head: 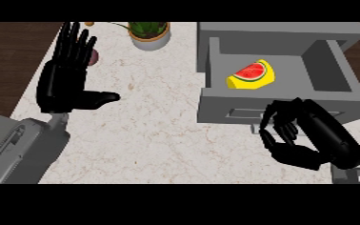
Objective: Pick up the cup, place it into the drawer and close the drawer
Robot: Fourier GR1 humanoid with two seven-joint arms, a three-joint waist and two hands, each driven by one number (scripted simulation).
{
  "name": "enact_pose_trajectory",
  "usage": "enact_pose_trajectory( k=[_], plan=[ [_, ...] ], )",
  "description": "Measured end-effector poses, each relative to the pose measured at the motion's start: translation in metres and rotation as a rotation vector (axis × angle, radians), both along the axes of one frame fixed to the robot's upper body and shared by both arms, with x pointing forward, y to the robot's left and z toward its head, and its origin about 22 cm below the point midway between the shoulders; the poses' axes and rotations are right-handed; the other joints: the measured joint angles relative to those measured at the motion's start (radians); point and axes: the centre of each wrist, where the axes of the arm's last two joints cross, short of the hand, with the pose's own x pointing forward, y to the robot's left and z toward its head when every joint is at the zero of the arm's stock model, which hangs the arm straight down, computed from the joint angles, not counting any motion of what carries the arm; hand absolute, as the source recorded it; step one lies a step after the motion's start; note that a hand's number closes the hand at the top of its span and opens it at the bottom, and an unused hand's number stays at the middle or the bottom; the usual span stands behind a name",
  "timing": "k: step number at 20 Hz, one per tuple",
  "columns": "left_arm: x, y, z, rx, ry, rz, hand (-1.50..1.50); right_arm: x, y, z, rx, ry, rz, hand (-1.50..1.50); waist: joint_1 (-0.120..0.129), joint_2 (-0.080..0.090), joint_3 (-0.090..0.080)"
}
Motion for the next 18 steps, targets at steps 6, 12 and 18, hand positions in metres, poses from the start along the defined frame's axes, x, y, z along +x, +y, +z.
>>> enact_pose_trajectory(
  k=[6, 12, 18],
  plan=[
    [-0.023, 0.037, -0.016, 0.002, -0.004, 0.014, -1.50, 0.023, 0.016, -0.041, -0.128, -0.016, -0.008, -1.50, -0.010, 0.002, 0.000],
    [-0.044, 0.064, -0.024, -0.001, 0.000, 0.027, -1.50, 0.048, 0.023, -0.078, -0.224, 0.019, -0.023, -1.50, -0.014, 0.002, 0.000],
    [-0.053, 0.083, -0.029, -0.009, -0.008, 0.030, -1.50, 0.085, 0.033, -0.103, -0.291, 0.060, -0.029, -1.50, -0.014, 0.003, 0.000]
  ],
)
